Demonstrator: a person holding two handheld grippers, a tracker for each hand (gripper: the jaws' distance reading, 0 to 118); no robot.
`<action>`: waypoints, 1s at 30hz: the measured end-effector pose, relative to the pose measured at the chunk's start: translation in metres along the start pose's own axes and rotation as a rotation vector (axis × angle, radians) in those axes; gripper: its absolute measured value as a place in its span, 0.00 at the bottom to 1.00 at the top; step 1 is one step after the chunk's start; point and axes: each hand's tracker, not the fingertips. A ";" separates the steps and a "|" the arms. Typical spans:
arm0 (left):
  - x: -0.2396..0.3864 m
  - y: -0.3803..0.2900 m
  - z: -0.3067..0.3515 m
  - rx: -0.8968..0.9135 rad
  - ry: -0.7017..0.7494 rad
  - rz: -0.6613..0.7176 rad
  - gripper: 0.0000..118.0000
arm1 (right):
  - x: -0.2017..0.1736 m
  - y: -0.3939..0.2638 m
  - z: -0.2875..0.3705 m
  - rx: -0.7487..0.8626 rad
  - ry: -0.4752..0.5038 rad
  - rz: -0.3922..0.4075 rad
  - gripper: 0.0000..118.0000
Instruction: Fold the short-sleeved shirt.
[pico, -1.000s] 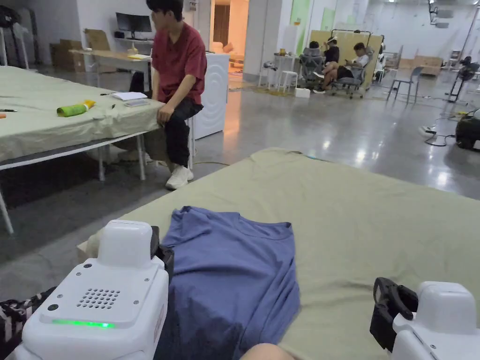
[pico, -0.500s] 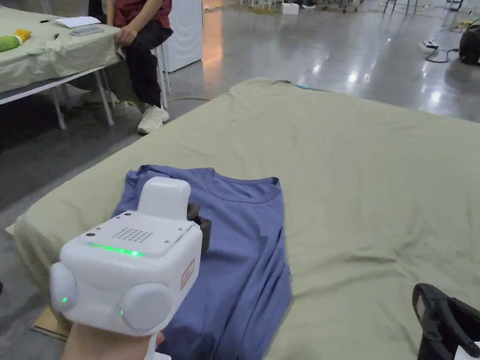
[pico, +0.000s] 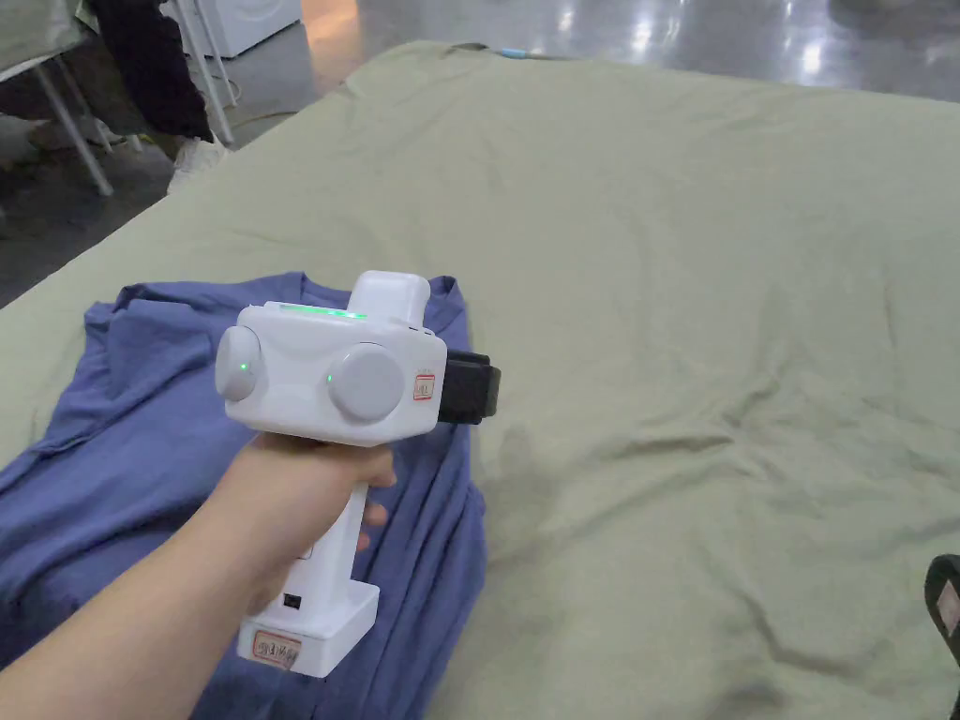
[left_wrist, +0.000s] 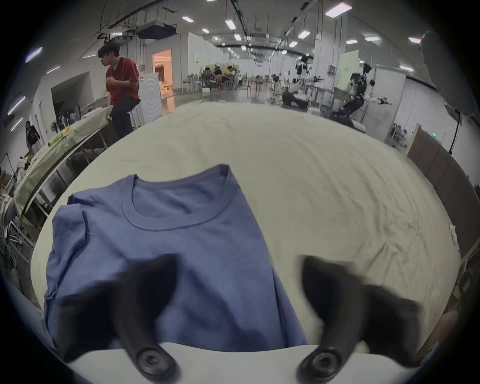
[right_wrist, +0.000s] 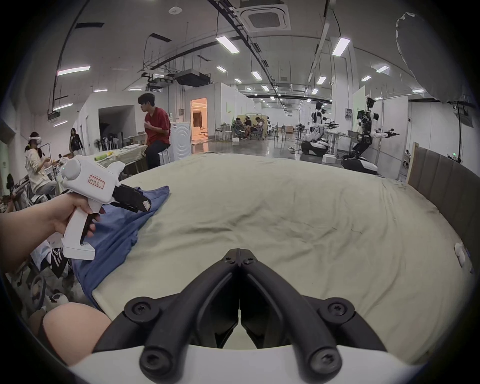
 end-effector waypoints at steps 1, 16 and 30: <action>0.002 0.000 -0.002 -0.012 -0.009 -0.007 1.00 | 0.001 -0.002 -0.001 0.000 0.000 -0.002 0.02; 0.014 0.016 0.045 0.055 0.098 -0.002 0.06 | 0.018 0.003 0.036 0.063 0.038 -0.064 0.02; 0.270 0.135 0.208 0.378 -0.315 -0.279 0.06 | 0.105 -0.004 0.146 0.178 0.011 -0.356 0.02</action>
